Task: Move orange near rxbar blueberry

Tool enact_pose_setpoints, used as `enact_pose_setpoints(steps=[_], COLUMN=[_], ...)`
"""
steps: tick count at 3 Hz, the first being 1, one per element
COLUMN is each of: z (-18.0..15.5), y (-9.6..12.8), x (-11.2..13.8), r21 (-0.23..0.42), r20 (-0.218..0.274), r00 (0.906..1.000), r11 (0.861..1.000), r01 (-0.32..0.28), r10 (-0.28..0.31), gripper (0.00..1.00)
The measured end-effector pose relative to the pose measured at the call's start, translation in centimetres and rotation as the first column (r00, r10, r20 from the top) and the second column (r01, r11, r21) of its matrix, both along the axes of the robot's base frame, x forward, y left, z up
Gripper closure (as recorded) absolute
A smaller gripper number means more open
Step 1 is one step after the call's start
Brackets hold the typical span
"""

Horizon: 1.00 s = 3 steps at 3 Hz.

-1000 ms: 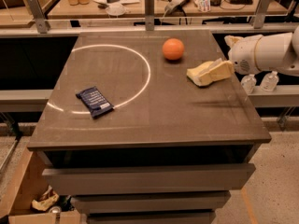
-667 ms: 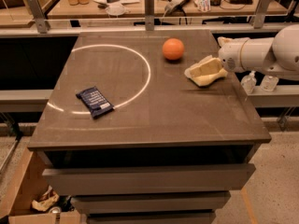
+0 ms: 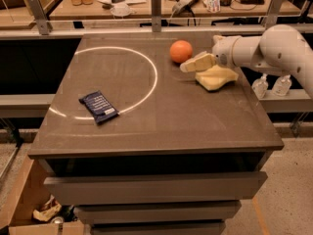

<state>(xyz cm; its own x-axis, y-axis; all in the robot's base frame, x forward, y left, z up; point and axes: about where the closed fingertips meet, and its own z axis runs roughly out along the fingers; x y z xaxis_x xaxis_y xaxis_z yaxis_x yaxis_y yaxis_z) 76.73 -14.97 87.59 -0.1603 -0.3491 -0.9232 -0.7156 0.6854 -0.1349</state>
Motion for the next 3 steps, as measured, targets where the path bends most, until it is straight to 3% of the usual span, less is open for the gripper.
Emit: enact_pose_setpoints(steps=[1, 2, 3], z=[-0.7, -1.1, -0.1], y=[2.5, 5.0, 6.5], x=[2.6, 3.8, 2.7], r21=[-0.006, -0.012, -0.005], r20=[-0.009, -0.025, -0.044], r00=[0.9979, 0.9907, 0.9752], r11=[0.998, 0.991, 0.976], r01=[-0.065, -0.134, -0.217], r10=[0.065, 0.134, 0.217], gripper=[0.16, 0.4, 0.71])
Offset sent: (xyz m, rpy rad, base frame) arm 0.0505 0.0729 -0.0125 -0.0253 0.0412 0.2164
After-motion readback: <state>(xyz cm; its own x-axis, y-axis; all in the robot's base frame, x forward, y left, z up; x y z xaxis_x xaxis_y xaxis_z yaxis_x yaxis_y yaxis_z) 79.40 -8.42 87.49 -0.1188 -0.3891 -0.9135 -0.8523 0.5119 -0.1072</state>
